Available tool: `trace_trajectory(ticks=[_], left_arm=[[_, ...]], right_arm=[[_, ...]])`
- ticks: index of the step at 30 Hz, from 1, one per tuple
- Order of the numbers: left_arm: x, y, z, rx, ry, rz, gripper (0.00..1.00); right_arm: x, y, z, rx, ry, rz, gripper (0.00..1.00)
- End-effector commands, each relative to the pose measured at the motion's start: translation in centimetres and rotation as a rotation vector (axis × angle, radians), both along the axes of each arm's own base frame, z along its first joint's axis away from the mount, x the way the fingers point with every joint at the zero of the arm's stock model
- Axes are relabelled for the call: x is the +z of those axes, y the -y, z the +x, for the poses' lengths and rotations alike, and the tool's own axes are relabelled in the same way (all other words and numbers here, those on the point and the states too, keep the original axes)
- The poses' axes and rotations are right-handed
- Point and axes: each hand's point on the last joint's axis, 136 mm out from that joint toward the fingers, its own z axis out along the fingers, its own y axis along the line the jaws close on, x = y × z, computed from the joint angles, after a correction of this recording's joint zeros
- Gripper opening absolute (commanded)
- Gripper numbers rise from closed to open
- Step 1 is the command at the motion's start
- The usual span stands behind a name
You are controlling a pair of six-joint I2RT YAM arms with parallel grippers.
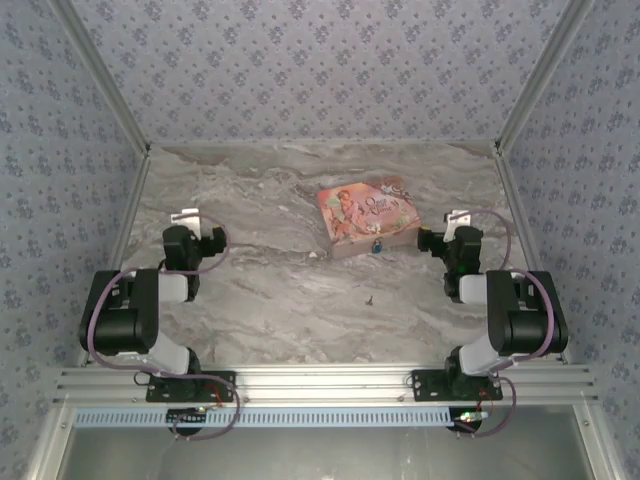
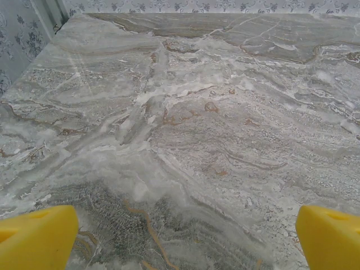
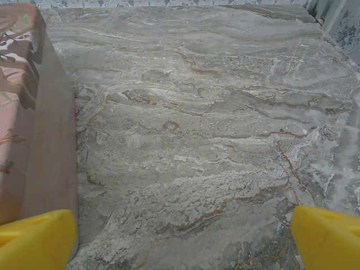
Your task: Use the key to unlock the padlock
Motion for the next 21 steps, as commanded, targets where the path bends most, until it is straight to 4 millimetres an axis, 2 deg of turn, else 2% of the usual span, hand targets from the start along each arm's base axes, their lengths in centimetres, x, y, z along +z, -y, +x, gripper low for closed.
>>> trace_trajectory(ticks=[1, 21], left_arm=[[0.42, -0.09, 0.40, 0.004, 0.011, -0.008, 0.99], [0.37, -0.05, 0.36, 0.000, 0.009, -0.011, 0.99]], right_arm=[[0.45, -0.32, 0.54, 0.023, 0.010, -0.007, 1.00], [0.44, -0.13, 0.52, 0.029, 0.011, 0.020, 1.00]])
